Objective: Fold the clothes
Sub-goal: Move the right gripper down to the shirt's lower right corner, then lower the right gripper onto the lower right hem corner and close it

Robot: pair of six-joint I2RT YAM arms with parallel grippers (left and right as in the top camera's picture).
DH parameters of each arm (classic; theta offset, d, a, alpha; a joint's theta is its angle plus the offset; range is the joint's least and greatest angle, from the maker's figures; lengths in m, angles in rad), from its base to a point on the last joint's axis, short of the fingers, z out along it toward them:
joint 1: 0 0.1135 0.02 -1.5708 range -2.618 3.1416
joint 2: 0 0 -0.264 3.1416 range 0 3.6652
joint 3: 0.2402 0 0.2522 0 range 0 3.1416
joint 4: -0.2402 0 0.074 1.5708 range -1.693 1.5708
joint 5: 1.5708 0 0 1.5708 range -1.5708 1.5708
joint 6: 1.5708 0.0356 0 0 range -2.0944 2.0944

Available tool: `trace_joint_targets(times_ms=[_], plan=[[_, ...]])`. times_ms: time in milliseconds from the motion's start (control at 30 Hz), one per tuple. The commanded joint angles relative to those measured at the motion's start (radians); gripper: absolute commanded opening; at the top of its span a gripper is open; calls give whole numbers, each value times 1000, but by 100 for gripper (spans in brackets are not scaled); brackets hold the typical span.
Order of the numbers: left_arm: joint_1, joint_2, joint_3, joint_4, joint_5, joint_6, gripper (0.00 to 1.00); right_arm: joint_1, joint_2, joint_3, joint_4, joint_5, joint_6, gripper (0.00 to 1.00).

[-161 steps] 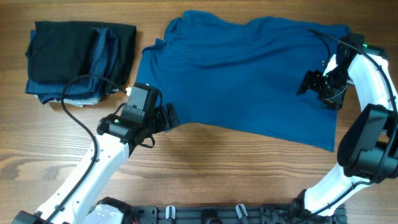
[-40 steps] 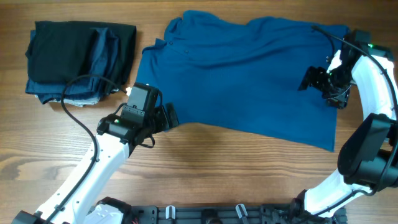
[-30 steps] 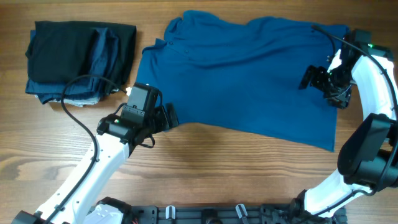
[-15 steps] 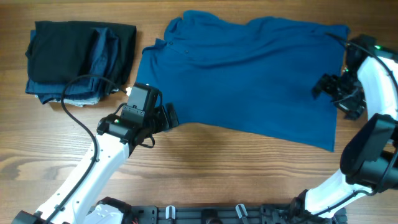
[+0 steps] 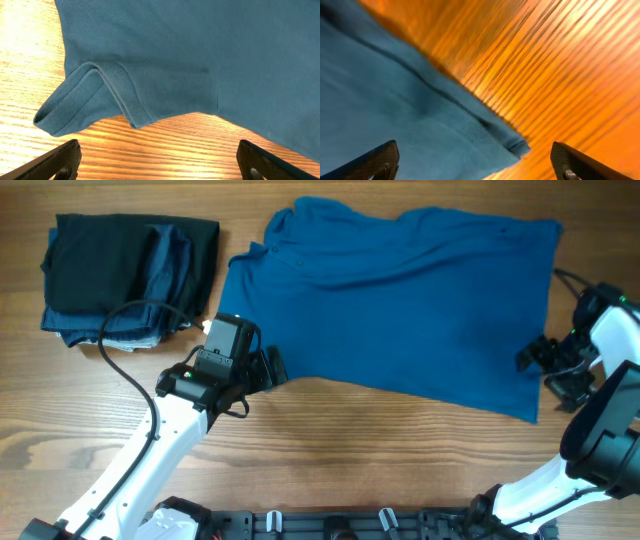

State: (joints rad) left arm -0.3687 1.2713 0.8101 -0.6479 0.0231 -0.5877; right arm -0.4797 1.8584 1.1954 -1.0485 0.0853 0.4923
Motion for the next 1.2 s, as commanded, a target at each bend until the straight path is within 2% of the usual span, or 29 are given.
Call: trace_joint_targets(times_ms=[0,167,500,800,900,1067,1167], plan=[[0,-12,14,0,-14,8,100,-1,-19,-30,9,-41,-24,96],[0,-12,14,0,-14,8,100,0,-20,-47,19,-41,-22,94],[0,-12,14,0,-14,8,100,-1,-41,-212,196,-42,-48,93],[0,-12,14,0,-14,8,100,-10,-57,-237,215,-54,-51,90],[0,-12,14,0,-14,8,100,-10,-135,-237,223,-65,-73,91],[0,-12,14,0,-14,8,100,-12,-433,-238,172,-77,-61,95],[0,-12,14,0,-14,8,100,-12,-569,-247,147,-79,-43,92]])
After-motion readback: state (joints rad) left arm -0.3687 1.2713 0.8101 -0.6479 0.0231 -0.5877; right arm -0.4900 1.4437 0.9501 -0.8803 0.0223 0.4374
